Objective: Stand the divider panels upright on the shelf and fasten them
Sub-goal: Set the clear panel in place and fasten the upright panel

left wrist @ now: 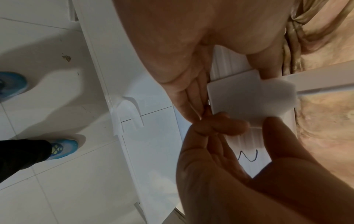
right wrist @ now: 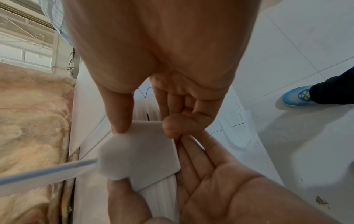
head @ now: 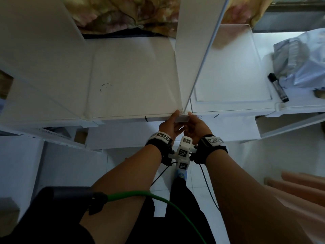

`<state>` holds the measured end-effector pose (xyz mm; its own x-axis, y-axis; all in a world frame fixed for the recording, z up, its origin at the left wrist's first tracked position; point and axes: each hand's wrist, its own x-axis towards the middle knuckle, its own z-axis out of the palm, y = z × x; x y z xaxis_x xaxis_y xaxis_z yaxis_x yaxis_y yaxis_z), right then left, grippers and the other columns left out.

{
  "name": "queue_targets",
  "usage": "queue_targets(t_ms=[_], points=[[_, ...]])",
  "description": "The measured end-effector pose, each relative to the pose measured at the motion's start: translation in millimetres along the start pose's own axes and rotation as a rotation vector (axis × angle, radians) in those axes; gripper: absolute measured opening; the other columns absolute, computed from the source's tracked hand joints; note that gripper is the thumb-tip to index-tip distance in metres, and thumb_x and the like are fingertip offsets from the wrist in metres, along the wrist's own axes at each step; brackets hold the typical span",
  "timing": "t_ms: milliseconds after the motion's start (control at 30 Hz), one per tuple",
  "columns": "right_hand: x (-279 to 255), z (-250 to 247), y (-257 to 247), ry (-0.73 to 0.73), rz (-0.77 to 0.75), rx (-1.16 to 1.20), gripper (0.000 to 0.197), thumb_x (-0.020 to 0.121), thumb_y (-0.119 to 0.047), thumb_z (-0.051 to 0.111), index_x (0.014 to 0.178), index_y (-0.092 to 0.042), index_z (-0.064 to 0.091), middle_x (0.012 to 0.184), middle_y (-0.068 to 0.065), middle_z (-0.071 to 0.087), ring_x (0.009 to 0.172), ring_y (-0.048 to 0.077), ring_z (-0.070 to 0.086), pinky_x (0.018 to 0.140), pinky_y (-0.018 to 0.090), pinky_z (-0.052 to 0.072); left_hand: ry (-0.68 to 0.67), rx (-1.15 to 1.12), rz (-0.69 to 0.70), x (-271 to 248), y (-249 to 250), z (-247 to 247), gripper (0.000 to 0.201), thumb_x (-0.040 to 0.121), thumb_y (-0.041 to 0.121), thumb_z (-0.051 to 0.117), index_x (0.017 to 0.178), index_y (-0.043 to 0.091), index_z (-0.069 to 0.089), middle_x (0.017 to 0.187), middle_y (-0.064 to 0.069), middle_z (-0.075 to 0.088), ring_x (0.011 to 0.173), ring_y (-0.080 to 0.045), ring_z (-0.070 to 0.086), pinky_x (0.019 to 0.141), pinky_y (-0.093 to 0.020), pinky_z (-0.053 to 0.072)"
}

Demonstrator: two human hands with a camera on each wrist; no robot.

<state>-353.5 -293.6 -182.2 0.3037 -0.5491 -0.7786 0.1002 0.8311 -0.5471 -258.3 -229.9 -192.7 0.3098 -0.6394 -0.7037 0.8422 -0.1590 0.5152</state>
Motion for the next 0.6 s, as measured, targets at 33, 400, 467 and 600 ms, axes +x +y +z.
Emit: queue_targets(t_ms=[33, 400, 467, 600], points=[[-1, 0, 0, 0.002, 0.0, -0.007, 0.044, 0.083, -0.037, 0.072, 0.116, -0.007, 0.065, 0.074, 0.002, 0.064, 0.055, 0.011, 0.052, 0.044, 0.022, 0.045, 0.004, 0.0, 0.002, 1, -1, -1, 0.045, 0.085, 0.034, 0.075, 0.121, 0.007, 0.068, 0.112, -0.018, 0.074, 0.106, -0.03, 0.071, 0.085, -0.035, 0.058], [-9, 5, 0, 0.001, 0.007, -0.021, 0.033, 0.086, -0.038, 0.069, 0.106, -0.011, 0.065, 0.069, 0.0, 0.064, 0.055, 0.01, 0.05, 0.046, 0.02, 0.044, -0.006, 0.019, 0.013, 2, -3, -5, 0.045, 0.087, 0.035, 0.073, 0.12, 0.004, 0.068, 0.11, -0.017, 0.075, 0.105, -0.028, 0.072, 0.094, -0.037, 0.056], [-10, 5, 0, -0.004, 0.008, -0.023, 0.033, 0.088, -0.038, 0.068, 0.106, -0.01, 0.065, 0.067, -0.001, 0.065, 0.055, 0.011, 0.05, 0.046, 0.021, 0.044, -0.009, 0.023, 0.018, 2, -3, -6, 0.045, 0.087, 0.035, 0.073, 0.12, 0.004, 0.068, 0.11, -0.018, 0.075, 0.105, -0.029, 0.072, 0.093, -0.037, 0.057], [-12, 7, -2, -0.003, 0.02, -0.019, 0.035, 0.087, -0.037, 0.068, 0.109, -0.011, 0.065, 0.068, -0.001, 0.067, 0.052, 0.01, 0.052, 0.046, 0.021, 0.042, 0.002, 0.02, 0.03, 1, -2, -5, 0.043, 0.087, 0.034, 0.073, 0.119, 0.004, 0.069, 0.108, -0.019, 0.075, 0.102, -0.03, 0.073, 0.087, -0.035, 0.058]])
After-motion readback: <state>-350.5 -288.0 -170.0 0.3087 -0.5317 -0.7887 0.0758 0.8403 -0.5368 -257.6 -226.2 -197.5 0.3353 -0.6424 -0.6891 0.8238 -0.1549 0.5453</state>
